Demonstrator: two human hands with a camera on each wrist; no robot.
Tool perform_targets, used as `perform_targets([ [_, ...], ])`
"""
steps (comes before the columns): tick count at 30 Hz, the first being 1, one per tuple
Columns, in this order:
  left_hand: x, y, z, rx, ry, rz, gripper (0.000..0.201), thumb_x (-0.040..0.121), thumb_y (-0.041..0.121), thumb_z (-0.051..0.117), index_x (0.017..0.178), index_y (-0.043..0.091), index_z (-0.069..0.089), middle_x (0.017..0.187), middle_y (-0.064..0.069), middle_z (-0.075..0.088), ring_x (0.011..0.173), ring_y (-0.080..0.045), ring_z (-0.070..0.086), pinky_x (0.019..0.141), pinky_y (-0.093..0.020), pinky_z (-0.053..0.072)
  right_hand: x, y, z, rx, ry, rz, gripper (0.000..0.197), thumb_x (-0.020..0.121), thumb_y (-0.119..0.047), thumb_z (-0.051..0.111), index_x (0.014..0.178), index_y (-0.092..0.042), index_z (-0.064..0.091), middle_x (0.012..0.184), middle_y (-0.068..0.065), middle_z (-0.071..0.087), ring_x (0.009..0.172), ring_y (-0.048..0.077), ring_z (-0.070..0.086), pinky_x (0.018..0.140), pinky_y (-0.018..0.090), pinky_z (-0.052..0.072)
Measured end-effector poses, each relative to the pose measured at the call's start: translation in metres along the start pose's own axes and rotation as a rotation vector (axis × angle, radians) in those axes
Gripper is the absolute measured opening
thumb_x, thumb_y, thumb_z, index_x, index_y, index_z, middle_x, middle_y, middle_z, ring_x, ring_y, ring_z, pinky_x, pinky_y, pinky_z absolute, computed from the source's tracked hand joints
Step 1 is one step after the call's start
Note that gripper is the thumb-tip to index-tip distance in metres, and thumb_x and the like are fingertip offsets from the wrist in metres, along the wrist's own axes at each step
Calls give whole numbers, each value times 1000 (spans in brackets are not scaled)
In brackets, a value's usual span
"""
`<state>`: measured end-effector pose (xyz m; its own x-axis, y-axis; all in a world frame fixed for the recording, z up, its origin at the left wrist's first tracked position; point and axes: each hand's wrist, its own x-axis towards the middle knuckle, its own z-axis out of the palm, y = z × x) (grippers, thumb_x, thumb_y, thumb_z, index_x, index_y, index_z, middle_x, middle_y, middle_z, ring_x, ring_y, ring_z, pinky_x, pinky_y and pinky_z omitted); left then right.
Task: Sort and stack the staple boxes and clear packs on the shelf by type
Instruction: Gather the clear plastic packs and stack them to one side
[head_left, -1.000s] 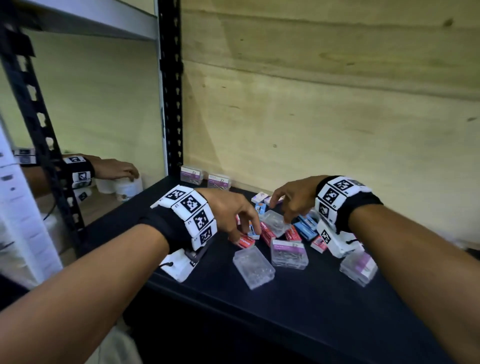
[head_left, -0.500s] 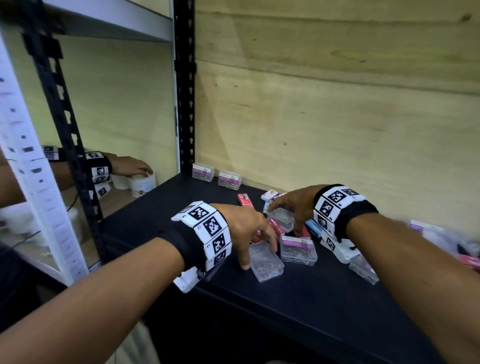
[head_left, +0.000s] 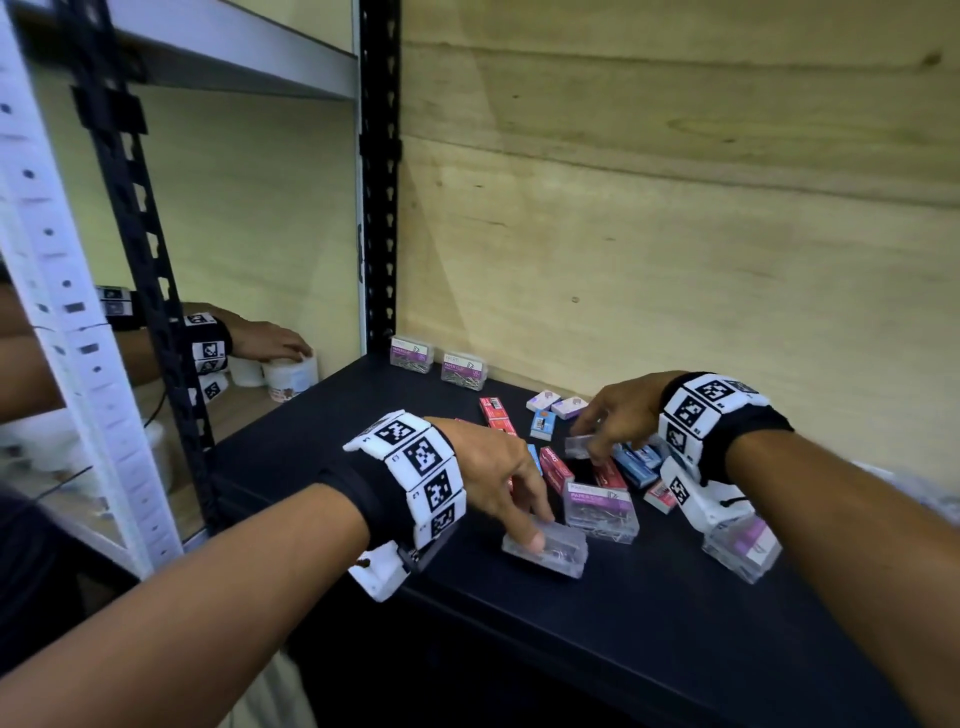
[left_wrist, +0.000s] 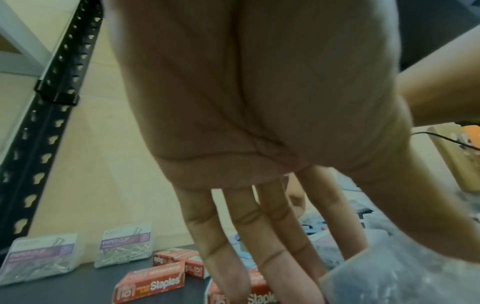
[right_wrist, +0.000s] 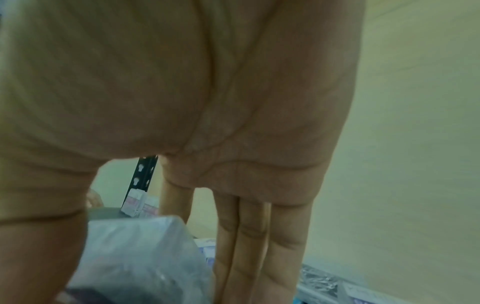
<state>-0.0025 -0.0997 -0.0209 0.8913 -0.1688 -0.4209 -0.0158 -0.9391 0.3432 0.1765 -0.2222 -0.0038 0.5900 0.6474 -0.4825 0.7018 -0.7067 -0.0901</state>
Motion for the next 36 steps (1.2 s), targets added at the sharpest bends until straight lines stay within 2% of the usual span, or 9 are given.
perform_targets([
  [4, -2, -3, -1, -104, -44, -72, 35, 90, 53, 58, 119, 35, 68, 84, 30, 67, 94, -7, 65, 92, -25, 47, 3, 4, -2, 140, 5, 89, 40, 88, -37, 62, 119, -10, 65, 95, 15, 66, 78, 24, 59, 74, 35, 54],
  [7, 1, -8, 0, -246, -70, -109, 38, 94, 48, 54, 124, 26, 66, 104, 11, 67, 96, -12, 66, 92, -29, 53, 9, 9, 0, 208, 6, 168, 49, 89, -46, 63, 122, -10, 60, 90, 16, 63, 71, 26, 59, 70, 32, 52],
  [10, 4, -12, 4, -343, -66, -119, 38, 98, 42, 50, 127, 21, 63, 114, 6, 65, 91, -13, 65, 93, -32, 52, 8, 13, 3, 232, -23, 179, 58, 88, -55, 62, 122, -9, 59, 95, 19, 64, 67, 24, 56, 64, 28, 50],
  [13, 8, -14, 9, -446, -26, -113, 32, 101, 37, 47, 123, 19, 62, 110, 3, 67, 86, -17, 66, 93, -35, 52, 4, 17, 4, 233, -20, 147, 56, 89, -57, 60, 123, -12, 61, 108, 22, 67, 78, 27, 60, 69, 31, 53],
  [19, 10, -14, 12, -524, 4, -70, 31, 103, 33, 42, 117, 12, 60, 97, 1, 70, 76, -15, 69, 88, -35, 54, 2, 22, 1, 120, 15, 125, 66, 81, -66, 62, 112, -8, 69, 107, 17, 72, 96, 34, 71, 91, 46, 56],
  [24, 10, -13, 11, -528, 1, -96, 34, 95, 40, 57, 116, 13, 62, 108, -3, 68, 81, -17, 69, 90, -34, 54, -5, 19, -4, -3, 61, 76, 46, 86, -51, 63, 106, -11, 70, 96, 14, 74, 73, 25, 71, 86, 44, 57],
  [27, 12, -18, 11, -465, -16, -80, 37, 88, 24, 71, 120, 9, 59, 117, -11, 66, 89, -20, 69, 92, -37, 55, -7, 18, -10, 17, 95, 83, 42, 79, -44, 70, 100, -9, 69, 84, 10, 76, 61, 21, 66, 84, 42, 56],
  [33, 7, -36, -4, -499, 13, -50, 28, 89, 10, 69, 115, 7, 58, 114, -13, 65, 86, -21, 66, 93, -40, 54, 1, 9, -28, 131, 78, 35, 28, 91, -23, 66, 115, -13, 58, 103, 10, 72, 87, 27, 73, 82, 38, 60],
  [36, 3, -57, -25, -498, 77, -88, 27, 89, 9, 68, 115, 7, 58, 106, -7, 65, 84, -19, 66, 92, -39, 54, 10, -4, -38, 108, 105, -30, 25, 92, -24, 64, 113, -12, 64, 98, 4, 72, 85, 20, 72, 80, 33, 59],
])
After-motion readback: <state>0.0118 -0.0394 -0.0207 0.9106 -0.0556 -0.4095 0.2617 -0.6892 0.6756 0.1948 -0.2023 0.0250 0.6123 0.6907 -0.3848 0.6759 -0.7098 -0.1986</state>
